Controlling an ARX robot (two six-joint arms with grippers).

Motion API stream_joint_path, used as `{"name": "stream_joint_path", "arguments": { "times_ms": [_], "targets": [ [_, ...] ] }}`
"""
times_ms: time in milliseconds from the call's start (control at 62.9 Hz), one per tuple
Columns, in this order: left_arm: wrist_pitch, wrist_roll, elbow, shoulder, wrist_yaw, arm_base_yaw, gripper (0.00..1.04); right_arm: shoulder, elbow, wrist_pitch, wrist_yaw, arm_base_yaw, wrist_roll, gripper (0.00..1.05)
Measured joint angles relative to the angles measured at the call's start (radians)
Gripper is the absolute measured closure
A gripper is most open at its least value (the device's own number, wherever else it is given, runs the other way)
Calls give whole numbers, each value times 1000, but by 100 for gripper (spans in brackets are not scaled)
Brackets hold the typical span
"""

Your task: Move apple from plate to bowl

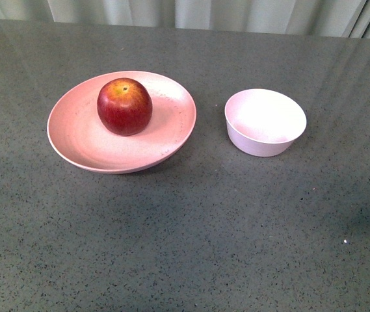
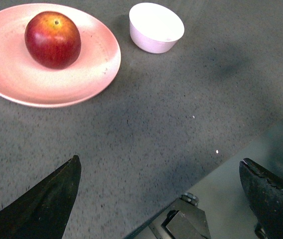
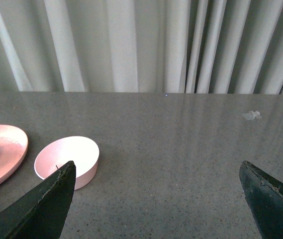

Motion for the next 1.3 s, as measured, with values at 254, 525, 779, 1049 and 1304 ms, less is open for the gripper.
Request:
{"name": "stream_joint_path", "arguments": {
  "times_ms": [254, 525, 779, 1049, 1304],
  "targets": [
    [466, -130, 118, 480, -205, -206, 9, 0, 0, 0, -1, 0, 0, 9],
    [626, -150, 237, 782, -316, -275, 9, 0, 0, 0, -1, 0, 0, 9],
    [714, -148, 354, 949, -411, -318, 9, 0, 0, 0, -1, 0, 0, 9],
    [758, -126, 476, 1110, -520, -311, 9, 0, 0, 0, -1, 0, 0, 9],
    [762, -99, 538, 1194, -571, -310, 9, 0, 0, 0, -1, 0, 0, 9]
  ]
}}
